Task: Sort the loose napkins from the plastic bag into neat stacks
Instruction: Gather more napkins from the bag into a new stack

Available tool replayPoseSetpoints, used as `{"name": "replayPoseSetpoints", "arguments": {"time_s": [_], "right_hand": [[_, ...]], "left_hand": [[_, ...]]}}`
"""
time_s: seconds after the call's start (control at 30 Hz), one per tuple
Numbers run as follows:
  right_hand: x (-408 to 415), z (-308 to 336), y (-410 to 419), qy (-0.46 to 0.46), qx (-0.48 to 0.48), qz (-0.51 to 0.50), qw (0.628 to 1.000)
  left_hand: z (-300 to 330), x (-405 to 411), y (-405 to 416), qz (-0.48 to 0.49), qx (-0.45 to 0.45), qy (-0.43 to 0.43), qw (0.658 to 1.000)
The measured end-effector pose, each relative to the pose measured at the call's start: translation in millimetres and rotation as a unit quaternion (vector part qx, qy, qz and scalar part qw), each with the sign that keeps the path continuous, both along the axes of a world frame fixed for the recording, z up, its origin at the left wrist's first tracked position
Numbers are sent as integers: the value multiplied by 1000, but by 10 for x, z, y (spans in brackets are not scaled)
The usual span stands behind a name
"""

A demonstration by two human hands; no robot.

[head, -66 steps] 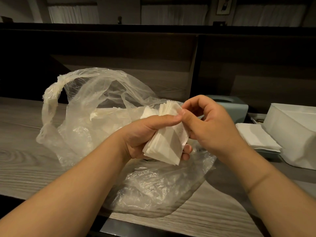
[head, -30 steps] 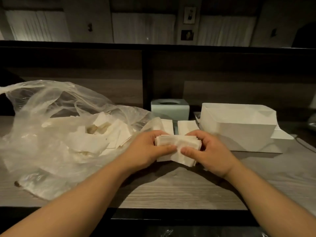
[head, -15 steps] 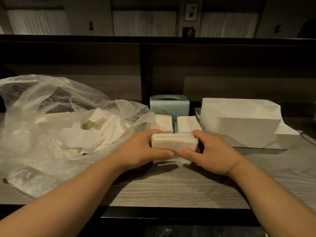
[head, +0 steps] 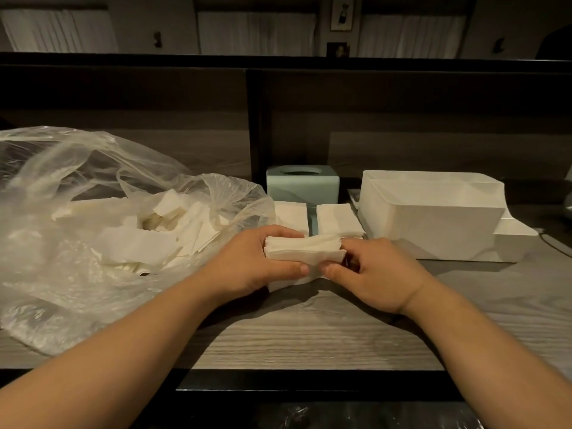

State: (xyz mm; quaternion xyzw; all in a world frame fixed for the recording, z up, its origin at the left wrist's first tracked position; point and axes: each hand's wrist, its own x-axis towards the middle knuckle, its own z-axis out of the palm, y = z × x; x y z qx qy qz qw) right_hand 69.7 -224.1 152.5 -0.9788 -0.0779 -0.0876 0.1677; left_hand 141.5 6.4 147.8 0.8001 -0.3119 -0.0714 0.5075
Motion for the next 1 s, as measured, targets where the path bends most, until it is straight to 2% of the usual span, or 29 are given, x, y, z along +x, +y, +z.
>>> {"name": "replayPoseSetpoints", "arguments": {"time_s": [0.2, 0.37, 0.47, 0.67, 0.8, 0.87, 1.0], "right_hand": [[0, -2, -5, -32, 49, -29, 998], [8, 6, 0, -27, 216, 7, 976], [1, -15, 13, -8, 176, 34, 984], [10, -35, 109, -185, 57, 66, 979], [18, -21, 198, -180, -18, 72, 981], [38, -42, 182, -187, 17, 68, 980], [56, -57, 231, -277, 115, 56, 952]], "left_hand": [[-3, -11, -4, -6, -27, 14, 1000], [15, -24, 7, -49, -27, 39, 998], [37, -12, 27, -52, 10, 31, 998], [68, -17, 23, -53, 28, 16, 998], [80, -14, 19, -49, 37, -2, 998], [66, -14, 13, -46, 16, 21, 999], [39, -31, -30, -60, -15, 50, 997]]}}
